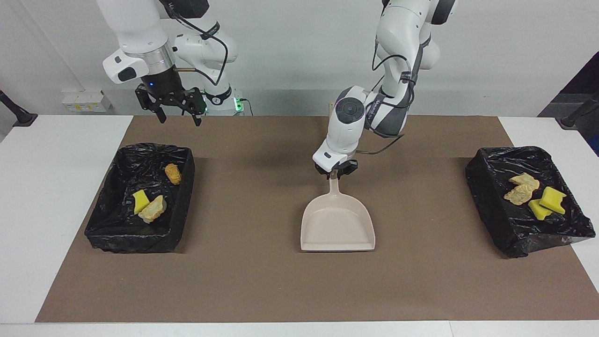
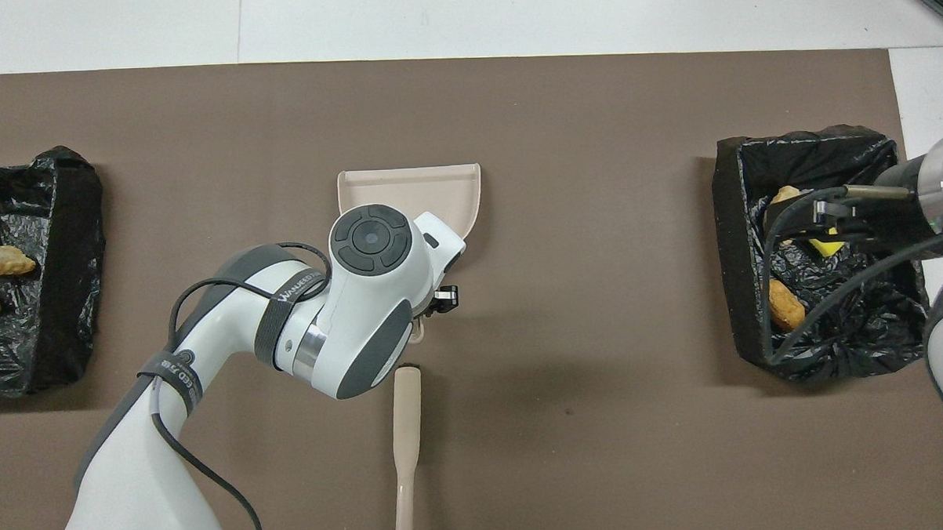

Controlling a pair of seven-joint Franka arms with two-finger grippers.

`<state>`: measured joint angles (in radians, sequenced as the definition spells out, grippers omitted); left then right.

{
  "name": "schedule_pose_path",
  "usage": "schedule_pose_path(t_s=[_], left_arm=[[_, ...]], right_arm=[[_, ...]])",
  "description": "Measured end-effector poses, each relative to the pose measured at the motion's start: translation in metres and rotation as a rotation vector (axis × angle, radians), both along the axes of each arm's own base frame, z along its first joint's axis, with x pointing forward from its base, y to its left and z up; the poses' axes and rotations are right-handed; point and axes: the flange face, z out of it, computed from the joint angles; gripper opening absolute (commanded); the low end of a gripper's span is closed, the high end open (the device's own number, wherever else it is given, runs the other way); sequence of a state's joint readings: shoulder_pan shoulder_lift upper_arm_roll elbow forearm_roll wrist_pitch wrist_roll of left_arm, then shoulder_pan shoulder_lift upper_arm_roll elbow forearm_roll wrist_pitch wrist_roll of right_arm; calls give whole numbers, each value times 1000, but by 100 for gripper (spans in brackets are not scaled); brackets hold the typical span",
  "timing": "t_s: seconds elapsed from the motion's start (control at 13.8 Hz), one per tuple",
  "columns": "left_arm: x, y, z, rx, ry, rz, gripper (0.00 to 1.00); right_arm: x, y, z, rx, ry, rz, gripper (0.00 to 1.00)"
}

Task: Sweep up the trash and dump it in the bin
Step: 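Lower the empty dustpan onto the table center with the left gripper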

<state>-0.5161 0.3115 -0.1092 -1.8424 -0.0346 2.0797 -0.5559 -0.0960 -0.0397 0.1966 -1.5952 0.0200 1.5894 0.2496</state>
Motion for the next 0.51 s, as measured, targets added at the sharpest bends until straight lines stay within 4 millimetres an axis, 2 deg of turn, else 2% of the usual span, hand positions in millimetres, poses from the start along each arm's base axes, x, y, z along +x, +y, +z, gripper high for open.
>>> schedule_pose_path(t_s=[0.14,0.29,0.51], left_arm=[[6,9,7,-1,-12,25,100],[19,31,25,-4,-37,63,100],[55,90,54,12,-92,93,100]], right_arm=[[0,4,0,0,0,7,100],[-1,5,0,0,0,9,100],[0,2,0,1,0,3,100]])
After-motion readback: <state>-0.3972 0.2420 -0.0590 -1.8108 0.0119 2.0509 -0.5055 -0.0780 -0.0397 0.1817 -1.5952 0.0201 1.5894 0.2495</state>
